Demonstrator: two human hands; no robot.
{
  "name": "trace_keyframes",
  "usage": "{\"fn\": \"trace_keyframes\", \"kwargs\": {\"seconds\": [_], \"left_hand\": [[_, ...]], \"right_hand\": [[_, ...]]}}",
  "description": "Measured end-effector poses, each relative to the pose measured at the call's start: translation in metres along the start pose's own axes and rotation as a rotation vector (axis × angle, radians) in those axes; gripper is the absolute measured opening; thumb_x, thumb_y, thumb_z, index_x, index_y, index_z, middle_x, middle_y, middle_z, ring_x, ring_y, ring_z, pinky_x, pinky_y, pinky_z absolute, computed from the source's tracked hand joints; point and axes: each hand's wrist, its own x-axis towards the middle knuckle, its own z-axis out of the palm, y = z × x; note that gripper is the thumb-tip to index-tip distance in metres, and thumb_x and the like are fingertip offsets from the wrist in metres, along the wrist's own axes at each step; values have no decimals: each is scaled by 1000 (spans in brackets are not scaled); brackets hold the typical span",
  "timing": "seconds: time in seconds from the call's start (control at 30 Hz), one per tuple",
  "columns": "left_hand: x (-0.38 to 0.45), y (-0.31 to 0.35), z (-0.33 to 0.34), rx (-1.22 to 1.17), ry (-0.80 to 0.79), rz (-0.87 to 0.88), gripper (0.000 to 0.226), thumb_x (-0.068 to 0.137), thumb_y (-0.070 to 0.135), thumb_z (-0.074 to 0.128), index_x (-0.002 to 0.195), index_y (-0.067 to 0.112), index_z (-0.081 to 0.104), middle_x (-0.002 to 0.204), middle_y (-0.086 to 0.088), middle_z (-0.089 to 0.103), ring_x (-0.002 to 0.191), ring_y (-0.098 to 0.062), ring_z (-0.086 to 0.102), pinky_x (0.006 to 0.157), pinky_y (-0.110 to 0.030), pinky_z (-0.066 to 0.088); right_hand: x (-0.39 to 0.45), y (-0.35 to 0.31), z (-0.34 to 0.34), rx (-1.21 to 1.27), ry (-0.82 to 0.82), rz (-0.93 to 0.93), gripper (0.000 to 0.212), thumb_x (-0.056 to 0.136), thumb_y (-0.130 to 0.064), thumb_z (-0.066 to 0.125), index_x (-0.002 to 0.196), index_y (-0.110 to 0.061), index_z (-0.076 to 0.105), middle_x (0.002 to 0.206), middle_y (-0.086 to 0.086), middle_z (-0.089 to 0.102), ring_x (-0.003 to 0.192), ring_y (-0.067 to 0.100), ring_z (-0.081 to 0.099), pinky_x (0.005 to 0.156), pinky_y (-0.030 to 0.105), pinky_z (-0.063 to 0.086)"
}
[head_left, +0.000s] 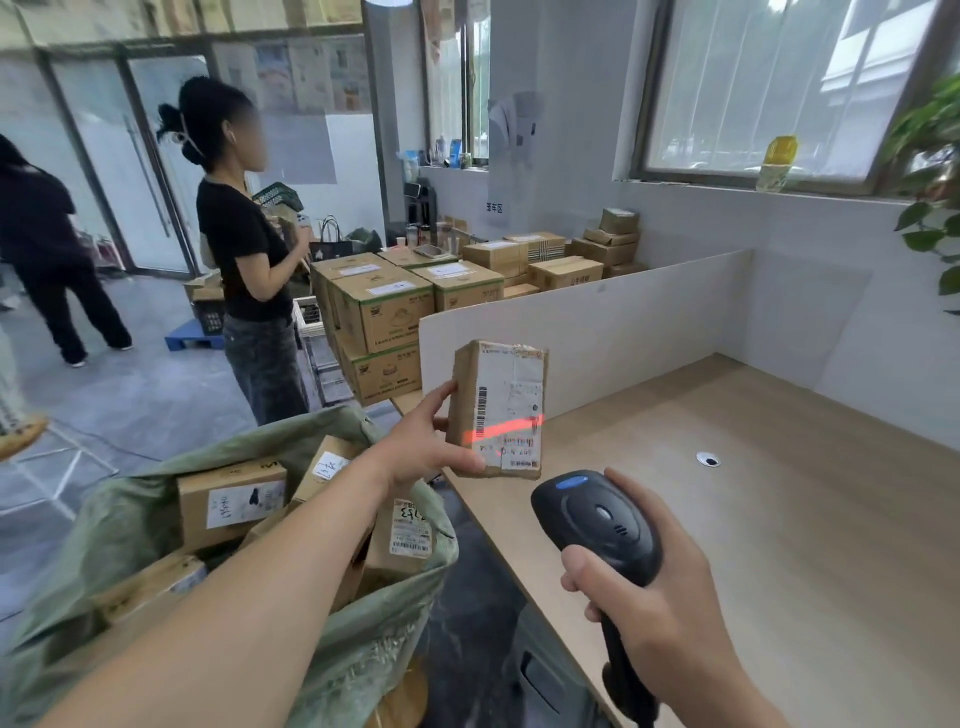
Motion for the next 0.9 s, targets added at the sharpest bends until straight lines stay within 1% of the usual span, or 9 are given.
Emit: {"fn": "trace_keyframes", "kwargs": {"seconds": [0.07,0.17,0.27,0.33,0.43,0.6,0.67,0.77,0.9], "left_hand": [[-2,9,-2,99,-99,-60,109,66,-2,87,154,34,34,124,-8,65,115,-22,64,95,-40,57],[-6,31,-5,262,-223,-167,97,66,0,84,147,37,44,115,-3,69,114,-30,66,103,-53,51],[-7,54,-8,441,-312,-239,91,64,9,88,140,44,52,123,-4,65,114,-29,65,102,-49,52],[-8,65,-8,539,-329,-276,90,62,15,89,139,47,54,126,-2,64,116,-25,63,103,-46,51],[-11,76,-5,591,-332,-313,87,69,11,88,141,45,52,125,0,63,115,-24,60,101,-45,50],[-19,87,4,683,-326,-300,86,73,17,87,145,43,48,130,-1,58,116,-22,58,104,-44,46],[-22,89,9,675,-332,-299,86,75,16,87,146,41,47,128,0,59,113,-21,59,97,-39,48],[-25,93,16,668,-325,-298,85,76,12,85,147,38,46,125,0,58,109,-20,61,85,-30,50],[-26,96,22,646,-325,-307,85,77,8,84,148,37,46,125,-1,59,109,-21,63,80,-28,51]], "right_hand": [[-1,-1,-11,-62,-70,-13,90,47,-50,84,132,-39,57,113,-14,74,96,15,75,72,27,57],[-4,-6,-24,-148,-173,-34,89,46,-51,84,131,-42,57,115,-22,73,104,3,72,80,15,54],[-7,-11,-32,-195,-245,-66,71,52,-38,87,114,-63,61,110,-27,72,101,-2,71,78,7,51],[-9,-11,-37,-205,-272,-94,77,59,-24,90,108,-73,56,109,-28,73,101,-2,71,77,7,51],[-12,-10,-47,-184,-268,-118,87,66,-6,92,105,-75,57,107,-29,73,100,-3,71,77,7,51],[-13,-12,-59,-107,-242,-147,75,61,-13,87,96,-74,61,100,-26,75,93,-1,72,73,10,52],[-14,-13,-63,-68,-245,-143,72,63,-13,86,97,-72,62,101,-22,75,92,5,73,67,16,55],[-14,-12,-68,-22,-240,-134,68,61,-19,82,102,-69,63,101,-16,77,82,9,74,61,16,53],[-13,-11,-75,16,-236,-126,64,54,-33,85,104,-67,63,102,-11,77,79,10,74,60,15,52]]}}
